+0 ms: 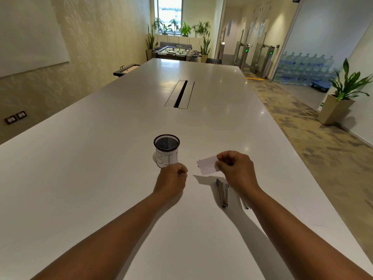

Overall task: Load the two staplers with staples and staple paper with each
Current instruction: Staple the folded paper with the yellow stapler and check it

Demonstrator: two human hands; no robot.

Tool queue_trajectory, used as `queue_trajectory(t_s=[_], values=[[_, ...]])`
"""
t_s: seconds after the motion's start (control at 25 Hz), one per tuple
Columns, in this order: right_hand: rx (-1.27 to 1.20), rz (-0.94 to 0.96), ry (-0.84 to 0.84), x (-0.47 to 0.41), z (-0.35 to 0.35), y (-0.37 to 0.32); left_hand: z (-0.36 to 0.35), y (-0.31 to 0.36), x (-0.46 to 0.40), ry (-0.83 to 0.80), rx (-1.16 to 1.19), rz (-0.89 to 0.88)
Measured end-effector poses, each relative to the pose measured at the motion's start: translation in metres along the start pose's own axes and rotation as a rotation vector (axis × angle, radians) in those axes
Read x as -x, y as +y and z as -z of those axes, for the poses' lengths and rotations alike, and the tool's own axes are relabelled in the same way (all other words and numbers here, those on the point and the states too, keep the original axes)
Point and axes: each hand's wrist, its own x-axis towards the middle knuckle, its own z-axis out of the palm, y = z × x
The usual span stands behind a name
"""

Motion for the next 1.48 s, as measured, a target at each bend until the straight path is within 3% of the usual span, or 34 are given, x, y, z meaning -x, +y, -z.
queue_trajectory(t_s=[0.12,0.24,0.52,0.76,0.96,1.48], values=[[0.063,0.075,-0.038,-0.012,-0.004,-0.004,0.012,-0.021,0.002,0.002,-0.355,-0.196],[0.067,0.157,-0.037,-0.027,-0.013,-0.016,0.031,-0.044,-0.003,0.033,-0.508,-0.255],[0.111,0.416,-0.013,-0.063,-0.061,-0.056,0.064,-0.083,-0.024,0.16,-0.475,-0.157],[0.26,0.563,-0.122,-0.081,-0.107,-0.065,0.063,-0.086,-0.025,0.15,-0.442,-0.14],[0.267,0.432,-0.219,-0.084,-0.124,-0.055,0.062,-0.09,-0.025,0.151,-0.411,-0.13],[0.168,0.154,-0.102,-0.039,-0.042,-0.003,0.053,-0.063,0.001,0.08,-0.515,-0.192]])
